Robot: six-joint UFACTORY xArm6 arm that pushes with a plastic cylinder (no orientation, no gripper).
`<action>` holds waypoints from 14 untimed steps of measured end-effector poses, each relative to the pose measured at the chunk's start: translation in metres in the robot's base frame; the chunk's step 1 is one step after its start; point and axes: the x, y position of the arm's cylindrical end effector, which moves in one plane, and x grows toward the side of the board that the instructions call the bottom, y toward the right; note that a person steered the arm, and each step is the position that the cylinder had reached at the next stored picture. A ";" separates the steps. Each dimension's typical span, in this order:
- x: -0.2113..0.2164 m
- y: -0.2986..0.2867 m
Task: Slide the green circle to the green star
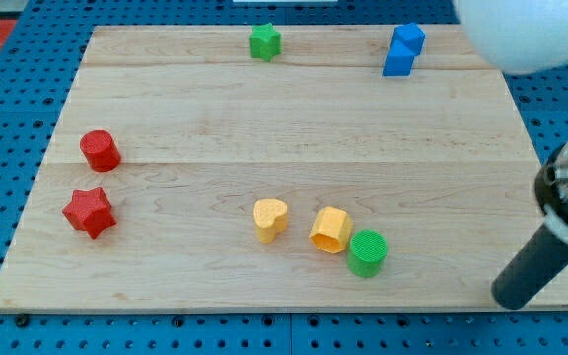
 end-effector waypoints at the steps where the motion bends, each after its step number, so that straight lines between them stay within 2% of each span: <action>1: -0.010 -0.057; 3: -0.006 -0.130; 4: -0.051 -0.123; 5: -0.102 -0.085; 6: -0.153 -0.093; 7: -0.167 -0.111; 9: -0.152 -0.111; 10: -0.171 -0.089; 11: -0.196 -0.094; 12: -0.203 -0.126; 13: -0.159 -0.096; 14: -0.186 -0.025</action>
